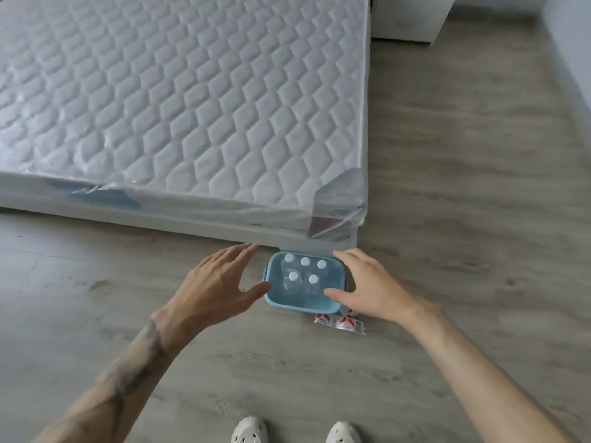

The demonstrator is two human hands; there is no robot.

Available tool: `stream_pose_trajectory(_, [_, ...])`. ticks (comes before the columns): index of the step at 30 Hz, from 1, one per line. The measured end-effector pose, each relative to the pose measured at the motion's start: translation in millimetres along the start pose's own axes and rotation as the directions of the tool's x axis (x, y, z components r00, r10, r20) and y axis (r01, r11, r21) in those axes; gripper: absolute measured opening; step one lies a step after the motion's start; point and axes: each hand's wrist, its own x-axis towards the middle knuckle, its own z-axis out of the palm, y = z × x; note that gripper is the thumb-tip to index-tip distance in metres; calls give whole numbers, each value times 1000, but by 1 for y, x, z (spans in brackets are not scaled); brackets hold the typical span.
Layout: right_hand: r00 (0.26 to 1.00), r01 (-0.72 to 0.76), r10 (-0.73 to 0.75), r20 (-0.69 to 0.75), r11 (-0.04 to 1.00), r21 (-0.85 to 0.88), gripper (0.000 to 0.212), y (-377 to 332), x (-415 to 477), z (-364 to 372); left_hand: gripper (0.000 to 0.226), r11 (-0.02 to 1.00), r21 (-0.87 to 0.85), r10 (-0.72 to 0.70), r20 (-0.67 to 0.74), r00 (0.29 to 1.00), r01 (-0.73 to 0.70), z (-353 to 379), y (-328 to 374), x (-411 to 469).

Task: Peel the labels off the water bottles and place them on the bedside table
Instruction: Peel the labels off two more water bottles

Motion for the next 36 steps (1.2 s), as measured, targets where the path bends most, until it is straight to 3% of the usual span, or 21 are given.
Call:
stream_pose_trajectory(7, [1000,2,-1,9,999,-40,84,105,112,168,85,997,28,77,49,996,-78,225,-62,65])
stream_pose_trajectory(14, [997,35,-45,-70,990,-134,78,183,197,268,84,984,64,167,-33,985,-165,360,-103,120])
stream_pose_trajectory(20, [952,86,-112,-286,991,-103,51,215,236,319,80,979,49,204,-131,970,-199,415,-116,135])
stream_pose_trajectory(24, [880,129,-100,-464,991,31,32,223,243,341,81,976,47,216,-160,963,-211,437,-116,126])
stream_pose_trajectory(31, [826,172,-80,-559,978,115,28,216,200,340,76,977,-9,209,-191,959,-214,460,-96,107])
stream_pose_trajectory(36, [755,261,-131,-642,959,112,32,192,155,309,70,959,-189,146,-305,941,-210,463,-59,107])
